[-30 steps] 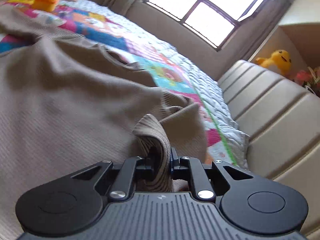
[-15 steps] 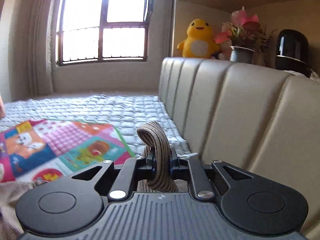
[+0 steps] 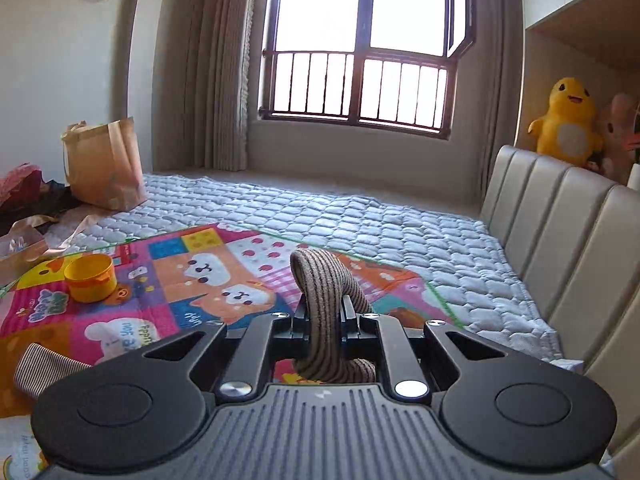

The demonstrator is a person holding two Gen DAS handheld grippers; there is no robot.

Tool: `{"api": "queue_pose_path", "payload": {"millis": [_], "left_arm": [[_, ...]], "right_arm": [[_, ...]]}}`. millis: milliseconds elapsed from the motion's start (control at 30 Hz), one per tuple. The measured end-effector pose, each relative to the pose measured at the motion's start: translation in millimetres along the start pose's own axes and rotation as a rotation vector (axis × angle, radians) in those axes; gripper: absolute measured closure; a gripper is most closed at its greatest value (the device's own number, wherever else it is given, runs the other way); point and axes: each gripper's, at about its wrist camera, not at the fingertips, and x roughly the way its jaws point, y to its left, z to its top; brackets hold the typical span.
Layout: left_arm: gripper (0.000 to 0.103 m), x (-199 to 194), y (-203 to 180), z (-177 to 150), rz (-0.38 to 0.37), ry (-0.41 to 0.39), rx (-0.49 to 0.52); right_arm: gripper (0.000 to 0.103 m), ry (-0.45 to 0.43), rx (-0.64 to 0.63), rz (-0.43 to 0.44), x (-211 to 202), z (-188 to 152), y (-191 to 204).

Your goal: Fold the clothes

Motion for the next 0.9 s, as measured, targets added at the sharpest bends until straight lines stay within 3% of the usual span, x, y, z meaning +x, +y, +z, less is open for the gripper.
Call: {"api": "queue_pose_path", "payload": {"millis": [167,233,367,500,633,733,833,900], "left_arm": [[0.000,-3,3,0,-0.026,-0.012,-0.017],[0.000,-3,6,1,-0.036,-0.017,-0.026],[0.000,-4,9,2,-0.048,-0.021,-0.039],[0.000,-2,8,4,-0.038,-0.014,-0.039],[0.000,5,-5,6,0.033,0.015,-0.017],[0.000,11,-21,8,0.143,0.042,0.024],[0.000,6,-30,16,0.201,0.049,0.006],[0.000,-15,-31,27,0.276,-0.011,0.015]], "right_arm": [[0.061,-0.020,0.005,0.074,3,-11,24],[0.055,-0.034,0.006,0.090,-3,-16,22],[0.047,-0.032,0.062,0.105,-14,-38,-5],[0.036,0.004,0.194,0.138,-23,-93,-48],[0.017,0.053,0.385,0.257,-33,-170,-90],[0.007,0.083,0.516,0.364,-33,-223,-109],[0.000,0.088,0.526,0.472,-33,-255,-105],[0.000,0.070,0.476,0.502,-36,-262,-96]]}}
